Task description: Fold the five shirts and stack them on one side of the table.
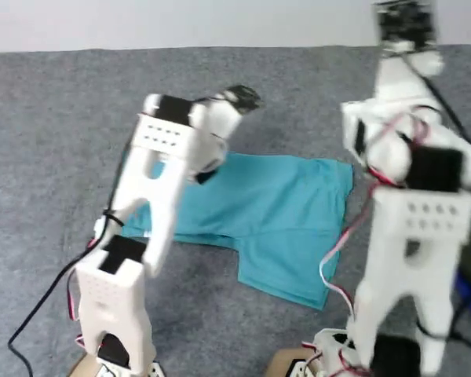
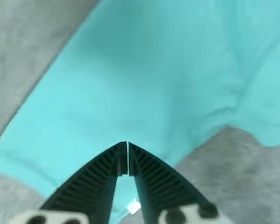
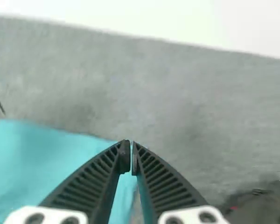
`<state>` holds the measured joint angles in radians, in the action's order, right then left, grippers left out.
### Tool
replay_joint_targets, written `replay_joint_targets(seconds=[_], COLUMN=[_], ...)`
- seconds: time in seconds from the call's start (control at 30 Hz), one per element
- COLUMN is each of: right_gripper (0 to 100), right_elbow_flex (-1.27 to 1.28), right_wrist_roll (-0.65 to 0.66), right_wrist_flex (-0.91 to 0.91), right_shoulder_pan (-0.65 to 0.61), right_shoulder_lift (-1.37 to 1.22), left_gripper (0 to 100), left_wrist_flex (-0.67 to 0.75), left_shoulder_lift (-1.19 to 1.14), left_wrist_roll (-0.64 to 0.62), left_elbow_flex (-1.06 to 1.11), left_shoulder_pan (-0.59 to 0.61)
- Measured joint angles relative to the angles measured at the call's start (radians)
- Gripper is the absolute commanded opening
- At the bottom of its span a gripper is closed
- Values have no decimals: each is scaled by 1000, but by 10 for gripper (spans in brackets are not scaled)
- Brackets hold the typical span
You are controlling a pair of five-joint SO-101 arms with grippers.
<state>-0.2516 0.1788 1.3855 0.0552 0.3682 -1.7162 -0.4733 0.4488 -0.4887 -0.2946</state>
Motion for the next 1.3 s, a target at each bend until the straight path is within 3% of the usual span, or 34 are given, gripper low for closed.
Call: replay_joint_targets(seconds=[0.23,0.53,0.8,1.3], right_gripper=[10,10,10,10], right_elbow_flex=[0,0,0,0], right_wrist_roll=[0,15,57,58], right_wrist_flex=[3,92,123,235], right_shoulder_pan=[117,226,261,261], right_shoulder_lift=[158,207,241,281], left_gripper=[11,122,155,156], left_wrist_flex=[-8,-8,8,305], left_shoulder_lift=[0,0,0,0], left_wrist_roll=[0,-3,-5,-8], left_elbow_flex=[61,138,262,508], left_shoulder_pan=[-242,-525,-605,-654])
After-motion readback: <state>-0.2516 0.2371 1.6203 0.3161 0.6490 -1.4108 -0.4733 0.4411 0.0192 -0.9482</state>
